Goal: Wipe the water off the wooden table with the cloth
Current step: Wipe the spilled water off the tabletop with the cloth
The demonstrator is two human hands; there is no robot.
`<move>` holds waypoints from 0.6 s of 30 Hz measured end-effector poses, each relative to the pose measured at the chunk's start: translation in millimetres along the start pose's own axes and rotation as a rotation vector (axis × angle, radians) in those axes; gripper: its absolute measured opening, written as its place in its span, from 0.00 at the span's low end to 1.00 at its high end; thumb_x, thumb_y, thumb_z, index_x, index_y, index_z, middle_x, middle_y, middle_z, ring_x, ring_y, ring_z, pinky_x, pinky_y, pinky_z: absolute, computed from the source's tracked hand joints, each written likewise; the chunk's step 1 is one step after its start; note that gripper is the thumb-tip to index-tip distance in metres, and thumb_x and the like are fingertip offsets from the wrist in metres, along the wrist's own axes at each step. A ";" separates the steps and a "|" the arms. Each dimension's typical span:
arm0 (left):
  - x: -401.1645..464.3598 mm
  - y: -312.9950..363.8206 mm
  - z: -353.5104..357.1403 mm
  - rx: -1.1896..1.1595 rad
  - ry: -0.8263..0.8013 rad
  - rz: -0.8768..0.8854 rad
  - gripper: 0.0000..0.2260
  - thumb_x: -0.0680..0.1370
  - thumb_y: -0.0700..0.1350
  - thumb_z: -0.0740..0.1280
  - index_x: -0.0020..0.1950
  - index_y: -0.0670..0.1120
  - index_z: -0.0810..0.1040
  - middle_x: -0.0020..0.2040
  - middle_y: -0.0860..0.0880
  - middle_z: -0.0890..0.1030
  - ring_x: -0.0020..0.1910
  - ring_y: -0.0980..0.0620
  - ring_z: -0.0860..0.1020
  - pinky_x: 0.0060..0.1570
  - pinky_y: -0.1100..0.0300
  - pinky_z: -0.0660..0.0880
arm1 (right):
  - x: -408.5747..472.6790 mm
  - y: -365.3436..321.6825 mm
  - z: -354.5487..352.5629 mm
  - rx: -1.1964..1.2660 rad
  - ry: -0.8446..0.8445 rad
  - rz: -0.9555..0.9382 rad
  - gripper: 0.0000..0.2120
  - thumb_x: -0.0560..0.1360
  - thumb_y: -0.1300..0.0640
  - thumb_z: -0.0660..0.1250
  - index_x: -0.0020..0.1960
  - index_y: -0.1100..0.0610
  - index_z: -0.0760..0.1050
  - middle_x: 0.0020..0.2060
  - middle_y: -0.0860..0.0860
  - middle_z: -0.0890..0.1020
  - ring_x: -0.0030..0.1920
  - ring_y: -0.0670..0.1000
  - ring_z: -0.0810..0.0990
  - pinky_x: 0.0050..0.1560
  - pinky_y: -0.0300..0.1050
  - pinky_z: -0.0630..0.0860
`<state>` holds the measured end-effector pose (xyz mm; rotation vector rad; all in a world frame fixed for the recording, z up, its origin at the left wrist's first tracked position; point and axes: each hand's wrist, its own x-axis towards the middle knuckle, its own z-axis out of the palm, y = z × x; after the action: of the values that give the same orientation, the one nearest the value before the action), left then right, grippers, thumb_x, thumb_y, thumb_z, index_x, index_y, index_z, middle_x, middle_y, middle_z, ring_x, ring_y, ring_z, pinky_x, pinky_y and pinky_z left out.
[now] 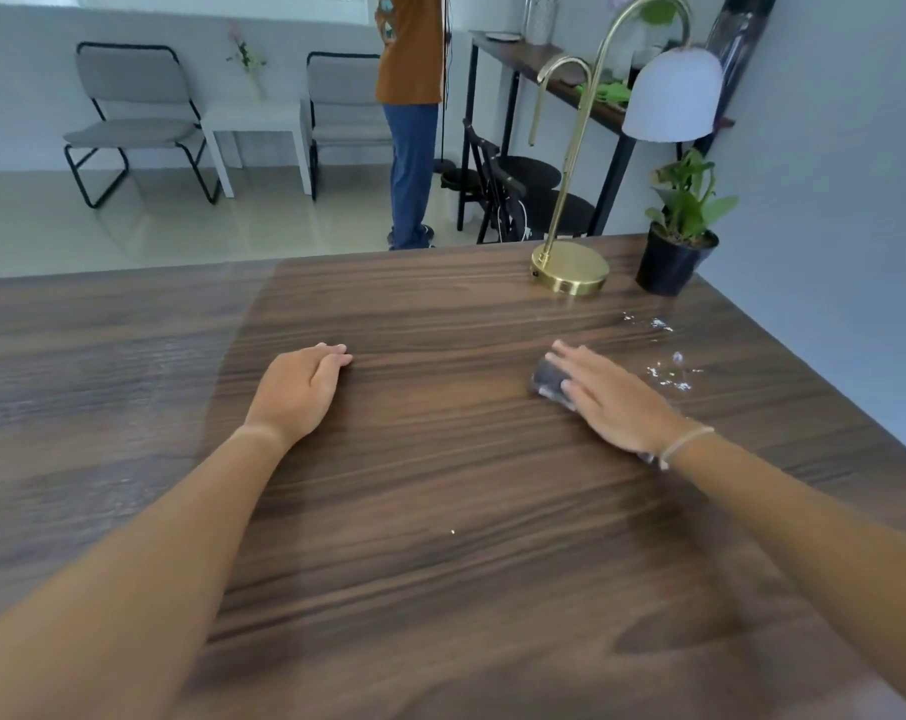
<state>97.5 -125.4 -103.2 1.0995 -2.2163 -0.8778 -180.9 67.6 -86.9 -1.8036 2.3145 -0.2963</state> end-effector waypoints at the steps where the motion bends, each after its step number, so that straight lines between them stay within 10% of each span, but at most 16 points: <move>1: 1.9 1.4 1.3 0.018 -0.009 0.000 0.25 0.72 0.51 0.52 0.58 0.41 0.79 0.65 0.45 0.76 0.69 0.51 0.68 0.65 0.64 0.59 | 14.6 8.9 -2.3 0.004 0.020 0.076 0.22 0.82 0.55 0.50 0.75 0.53 0.56 0.77 0.48 0.55 0.77 0.51 0.51 0.75 0.46 0.50; 12: 46.9 67.9 75.1 -0.002 -0.109 0.074 0.16 0.78 0.46 0.56 0.61 0.44 0.77 0.66 0.47 0.76 0.69 0.53 0.68 0.68 0.62 0.59 | -38.6 -2.6 11.1 -0.036 -0.037 -0.362 0.23 0.80 0.50 0.48 0.75 0.50 0.55 0.76 0.43 0.54 0.75 0.44 0.50 0.74 0.38 0.46; 18: 67.0 106.2 121.1 0.014 -0.145 0.132 0.17 0.79 0.47 0.54 0.63 0.45 0.75 0.68 0.48 0.74 0.70 0.52 0.66 0.68 0.62 0.57 | -43.8 115.7 -29.6 -0.045 0.001 -0.011 0.22 0.81 0.49 0.49 0.75 0.47 0.54 0.75 0.41 0.52 0.76 0.48 0.51 0.75 0.49 0.51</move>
<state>-73.7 -92.7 -94.8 0.9089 -2.3860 -0.9109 -286.3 138.8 -88.8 -1.8378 2.3313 -0.2491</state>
